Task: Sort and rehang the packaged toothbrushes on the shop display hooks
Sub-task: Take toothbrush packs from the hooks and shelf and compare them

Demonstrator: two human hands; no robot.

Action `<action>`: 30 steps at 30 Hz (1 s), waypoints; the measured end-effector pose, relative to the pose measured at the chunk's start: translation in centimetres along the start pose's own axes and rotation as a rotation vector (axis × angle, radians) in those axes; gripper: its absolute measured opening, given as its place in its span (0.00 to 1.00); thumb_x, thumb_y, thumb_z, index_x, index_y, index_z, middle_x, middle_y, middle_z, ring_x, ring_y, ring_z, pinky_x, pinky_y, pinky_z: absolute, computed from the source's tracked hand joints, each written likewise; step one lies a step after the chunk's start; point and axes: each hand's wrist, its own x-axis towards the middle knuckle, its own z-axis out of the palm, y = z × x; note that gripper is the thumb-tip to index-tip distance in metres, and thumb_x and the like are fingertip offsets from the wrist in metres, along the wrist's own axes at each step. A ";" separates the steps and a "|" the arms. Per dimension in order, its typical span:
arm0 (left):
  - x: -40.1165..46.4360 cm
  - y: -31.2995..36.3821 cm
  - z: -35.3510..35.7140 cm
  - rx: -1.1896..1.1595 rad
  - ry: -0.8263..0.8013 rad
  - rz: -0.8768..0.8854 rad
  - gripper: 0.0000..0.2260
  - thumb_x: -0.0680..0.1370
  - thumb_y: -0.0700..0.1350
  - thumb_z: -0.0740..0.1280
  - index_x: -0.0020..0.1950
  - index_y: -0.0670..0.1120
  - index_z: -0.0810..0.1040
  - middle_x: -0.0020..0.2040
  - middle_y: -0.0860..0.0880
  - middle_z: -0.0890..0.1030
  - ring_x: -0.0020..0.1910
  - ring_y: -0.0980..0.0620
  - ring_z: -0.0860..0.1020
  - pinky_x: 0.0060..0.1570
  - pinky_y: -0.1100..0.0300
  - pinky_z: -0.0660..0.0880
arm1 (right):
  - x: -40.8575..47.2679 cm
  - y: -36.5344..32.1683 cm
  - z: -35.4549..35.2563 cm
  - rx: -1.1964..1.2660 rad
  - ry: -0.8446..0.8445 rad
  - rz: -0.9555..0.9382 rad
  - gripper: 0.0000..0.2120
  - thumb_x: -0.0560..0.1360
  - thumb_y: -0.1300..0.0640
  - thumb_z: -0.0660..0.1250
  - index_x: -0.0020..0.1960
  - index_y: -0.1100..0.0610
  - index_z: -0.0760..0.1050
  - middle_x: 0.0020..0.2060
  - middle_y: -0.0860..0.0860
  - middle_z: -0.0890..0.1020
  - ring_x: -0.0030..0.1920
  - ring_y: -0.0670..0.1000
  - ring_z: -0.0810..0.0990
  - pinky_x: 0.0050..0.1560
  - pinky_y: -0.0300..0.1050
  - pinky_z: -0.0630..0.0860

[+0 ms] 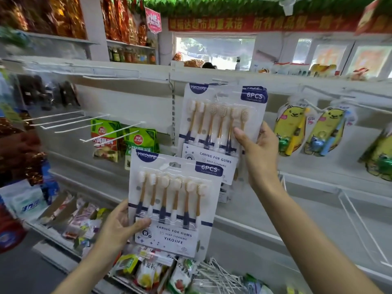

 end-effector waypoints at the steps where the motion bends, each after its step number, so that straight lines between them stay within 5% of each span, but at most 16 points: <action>1: 0.3 0.0 0.2 -0.009 -0.006 -0.007 0.40 0.55 0.56 0.84 0.62 0.44 0.77 0.54 0.44 0.86 0.52 0.46 0.85 0.45 0.58 0.83 | 0.4 0.4 0.0 -0.011 0.012 0.007 0.11 0.77 0.66 0.70 0.58 0.57 0.78 0.51 0.52 0.86 0.53 0.51 0.85 0.57 0.54 0.82; 3: 0.7 0.0 0.8 -0.039 -0.016 -0.004 0.34 0.57 0.50 0.81 0.60 0.43 0.77 0.52 0.43 0.86 0.48 0.48 0.85 0.41 0.61 0.82 | 1.5 1.1 -0.2 -0.043 0.027 0.009 0.12 0.76 0.65 0.70 0.59 0.58 0.78 0.52 0.52 0.86 0.54 0.52 0.85 0.59 0.56 0.81; 7: 1.9 -0.4 1.6 -0.047 0.002 0.010 0.47 0.46 0.60 0.85 0.60 0.43 0.77 0.51 0.43 0.86 0.49 0.46 0.85 0.41 0.61 0.82 | 4.0 2.7 -0.5 -0.103 0.053 0.011 0.12 0.76 0.64 0.71 0.59 0.56 0.79 0.53 0.52 0.86 0.55 0.52 0.85 0.61 0.59 0.79; 15: 4.0 -0.5 3.3 -0.040 -0.006 0.011 0.49 0.46 0.63 0.84 0.63 0.46 0.76 0.52 0.44 0.86 0.50 0.48 0.85 0.42 0.63 0.81 | 6.0 5.1 -1.0 -0.305 0.069 -0.021 0.11 0.75 0.53 0.72 0.57 0.52 0.78 0.51 0.47 0.85 0.53 0.47 0.84 0.57 0.56 0.81; 17: 4.3 -0.3 3.8 -0.029 -0.031 0.017 0.44 0.52 0.60 0.85 0.64 0.47 0.76 0.52 0.45 0.86 0.50 0.49 0.85 0.42 0.64 0.80 | 5.9 5.3 -1.1 -0.362 0.060 -0.017 0.10 0.75 0.52 0.73 0.55 0.52 0.76 0.49 0.45 0.84 0.51 0.45 0.83 0.55 0.53 0.82; 20: 4.8 0.3 4.7 -0.036 -0.022 0.001 0.27 0.66 0.42 0.77 0.64 0.46 0.75 0.50 0.47 0.87 0.48 0.51 0.85 0.40 0.66 0.80 | 5.4 4.8 -1.7 -0.389 0.037 -0.024 0.14 0.74 0.53 0.75 0.55 0.48 0.73 0.45 0.39 0.81 0.46 0.35 0.81 0.51 0.39 0.81; 22: 5.2 0.4 5.1 -0.056 -0.045 0.021 0.30 0.64 0.46 0.80 0.63 0.47 0.76 0.52 0.46 0.87 0.51 0.48 0.85 0.42 0.63 0.81 | 5.1 4.3 -2.5 -0.399 0.047 -0.039 0.20 0.71 0.53 0.78 0.57 0.51 0.72 0.47 0.39 0.81 0.46 0.33 0.81 0.49 0.34 0.79; 25: 5.5 1.0 5.5 -0.080 -0.058 0.023 0.43 0.52 0.60 0.85 0.64 0.49 0.77 0.56 0.45 0.86 0.54 0.47 0.84 0.45 0.59 0.82 | 4.3 3.7 -3.8 -0.498 0.072 -0.119 0.26 0.71 0.48 0.77 0.63 0.53 0.71 0.53 0.44 0.80 0.52 0.41 0.80 0.52 0.39 0.79; 30: 5.9 1.4 6.7 -0.100 -0.057 0.036 0.40 0.54 0.59 0.84 0.61 0.47 0.77 0.53 0.45 0.86 0.52 0.47 0.85 0.42 0.59 0.82 | 0.8 2.1 -4.8 -0.497 0.067 -0.386 0.15 0.78 0.51 0.70 0.61 0.56 0.73 0.54 0.49 0.75 0.53 0.49 0.76 0.55 0.46 0.76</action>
